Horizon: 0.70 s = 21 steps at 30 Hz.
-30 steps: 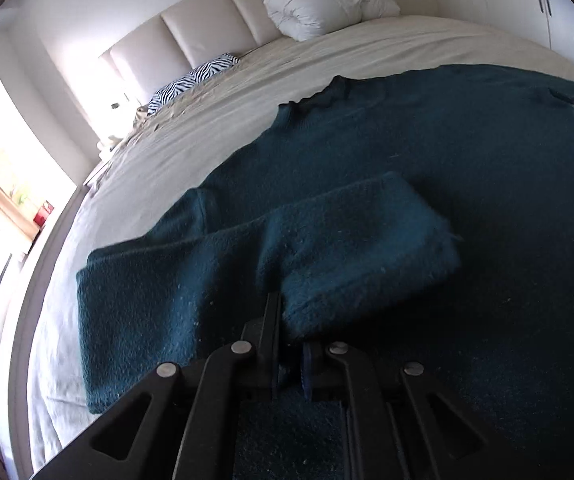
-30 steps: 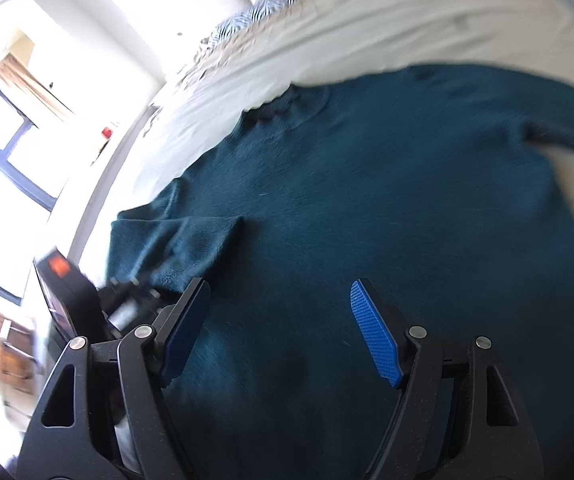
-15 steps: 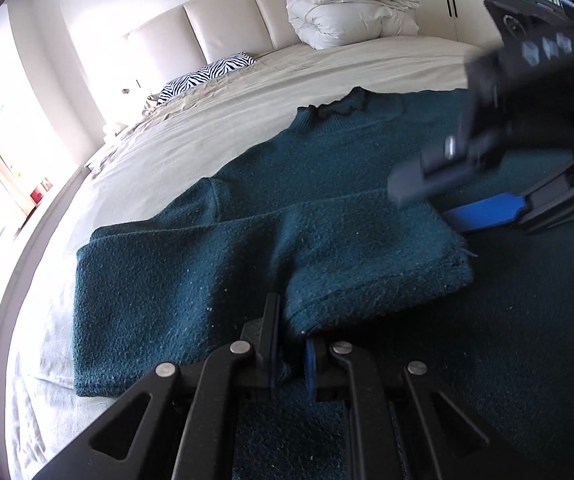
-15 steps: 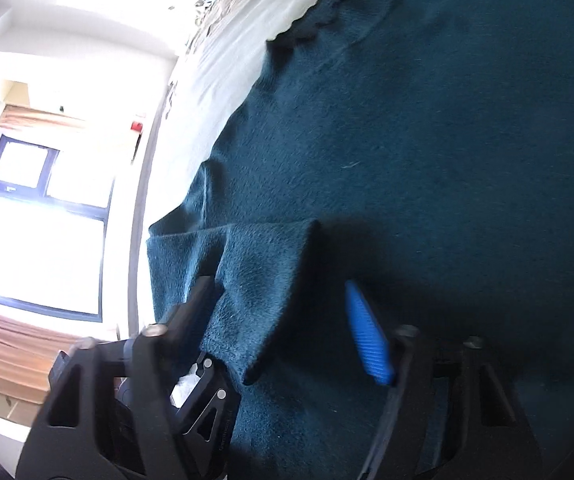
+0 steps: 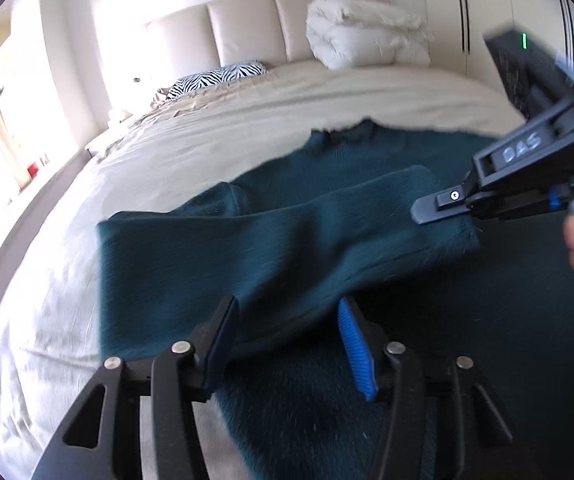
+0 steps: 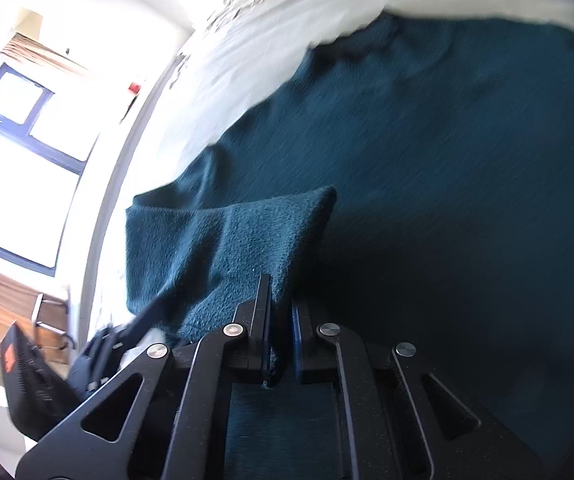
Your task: Fold small clothes
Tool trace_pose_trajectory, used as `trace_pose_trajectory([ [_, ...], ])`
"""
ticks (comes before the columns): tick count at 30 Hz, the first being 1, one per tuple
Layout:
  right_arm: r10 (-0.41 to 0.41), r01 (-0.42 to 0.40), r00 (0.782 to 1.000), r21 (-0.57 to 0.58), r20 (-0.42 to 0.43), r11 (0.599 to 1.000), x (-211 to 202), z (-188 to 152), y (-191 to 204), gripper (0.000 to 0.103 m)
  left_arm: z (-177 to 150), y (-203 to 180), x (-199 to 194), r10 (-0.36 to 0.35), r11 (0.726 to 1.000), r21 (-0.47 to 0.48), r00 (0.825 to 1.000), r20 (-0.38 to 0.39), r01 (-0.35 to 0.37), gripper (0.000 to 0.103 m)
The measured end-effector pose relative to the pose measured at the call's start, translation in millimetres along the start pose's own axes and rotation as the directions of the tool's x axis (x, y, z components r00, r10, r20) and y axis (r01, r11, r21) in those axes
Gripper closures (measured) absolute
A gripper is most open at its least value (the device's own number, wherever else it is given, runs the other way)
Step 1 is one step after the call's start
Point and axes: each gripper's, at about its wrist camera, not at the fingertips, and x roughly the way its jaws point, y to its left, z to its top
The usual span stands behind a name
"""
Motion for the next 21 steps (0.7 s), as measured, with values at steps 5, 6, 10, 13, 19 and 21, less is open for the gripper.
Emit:
trace_pose_trajectory([
  [5, -0.13, 0.13, 0.989, -0.002, 0.069, 0.991, -33, 25, -31, 0.096, -5, 54, -11, -0.092, 0.968, -0.236, 0.996, 0.0, 0.089, 0.051],
  [6, -0.155, 0.156, 0.985, -0.004, 0.08, 0.988, -39, 31, -37, 0.096, -6, 69, -11, -0.097, 0.953, -0.289, 0.995, 0.0, 0.093, 0.053],
  [10, -0.239, 0.241, 0.964, -0.008, 0.113, 0.97, -53, 48, -53, 0.096, -5, 112, -7, -0.109, 0.899, -0.427, 0.994, 0.003, 0.1, 0.069],
  [13, -0.28, 0.281, 0.953, 0.012, 0.114, 0.96, -62, 59, -73, 0.096, 4, 126, -7, -0.109, 0.887, -0.449, 0.994, 0.022, 0.108, 0.072],
  [19, -0.343, 0.344, 0.93, 0.022, 0.131, 0.939, -70, 75, -99, 0.096, 24, 123, 1, -0.134, 0.898, -0.42, 0.991, 0.031, 0.134, 0.072],
  [21, -0.367, 0.371, 0.92, 0.001, 0.136, 0.929, -67, 80, -101, 0.096, 27, 120, 5, -0.142, 0.9, -0.415, 0.99, 0.022, 0.138, 0.074],
])
